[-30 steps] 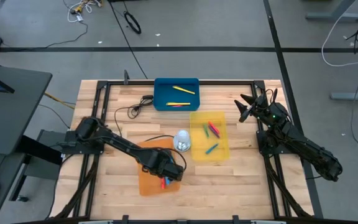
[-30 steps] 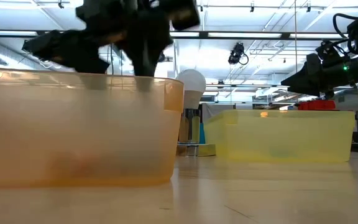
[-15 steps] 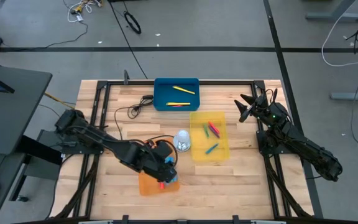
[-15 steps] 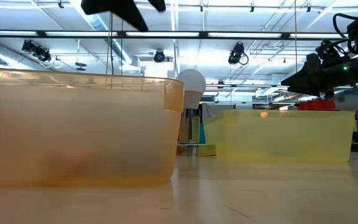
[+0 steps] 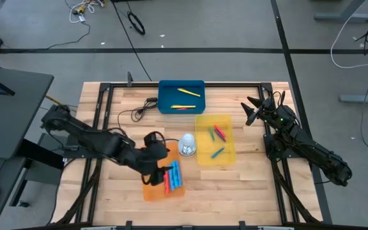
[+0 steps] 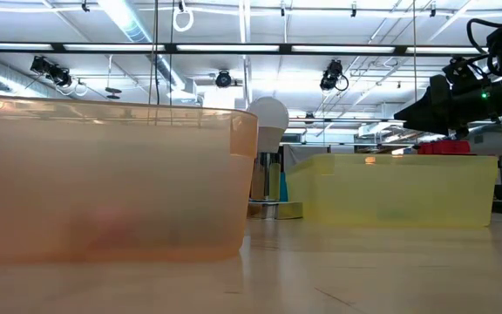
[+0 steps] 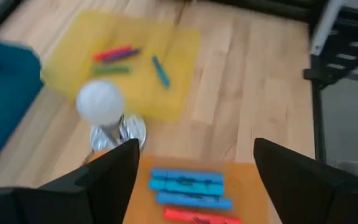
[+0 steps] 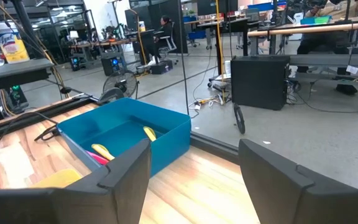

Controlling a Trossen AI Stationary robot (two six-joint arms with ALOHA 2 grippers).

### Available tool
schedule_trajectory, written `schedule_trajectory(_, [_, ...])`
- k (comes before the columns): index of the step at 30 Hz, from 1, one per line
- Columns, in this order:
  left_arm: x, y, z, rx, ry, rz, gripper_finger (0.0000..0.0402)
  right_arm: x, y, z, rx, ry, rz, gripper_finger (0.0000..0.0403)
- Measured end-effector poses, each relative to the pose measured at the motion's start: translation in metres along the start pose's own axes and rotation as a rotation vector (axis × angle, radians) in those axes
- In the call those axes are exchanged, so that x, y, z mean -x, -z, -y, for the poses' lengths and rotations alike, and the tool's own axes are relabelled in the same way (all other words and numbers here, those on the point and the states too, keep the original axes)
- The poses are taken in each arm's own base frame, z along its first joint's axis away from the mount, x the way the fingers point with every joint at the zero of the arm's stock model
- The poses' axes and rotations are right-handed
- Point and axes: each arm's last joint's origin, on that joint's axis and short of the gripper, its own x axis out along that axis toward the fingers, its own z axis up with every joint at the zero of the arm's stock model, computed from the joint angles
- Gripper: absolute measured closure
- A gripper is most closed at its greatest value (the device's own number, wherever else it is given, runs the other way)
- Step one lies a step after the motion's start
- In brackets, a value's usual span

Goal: Pick & Place Markers
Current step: Return to Home Position

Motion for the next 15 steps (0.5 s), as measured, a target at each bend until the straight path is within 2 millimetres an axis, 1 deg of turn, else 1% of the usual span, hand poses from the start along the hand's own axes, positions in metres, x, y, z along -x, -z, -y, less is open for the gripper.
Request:
schedule_trajectory(4, [0.011, 0.006, -0.009, -0.08, 0.066, 0.105, 0.0072, 0.0, 0.0, 0.0, 0.0, 0.0, 0.0, 0.0158])
schedule_trajectory(9, [0.017, 0.02, -0.022, -0.15, 0.123, 0.186, 0.0071, 0.0, 0.0, 0.0, 0.0, 0.0, 0.0, 0.0158])
schedule_trajectory(15, [0.023, 0.039, -0.043, -0.065, 0.067, 0.363, 0.0071, 0.0, 0.0, 0.0, 0.0, 0.0, 0.0, 0.0158])
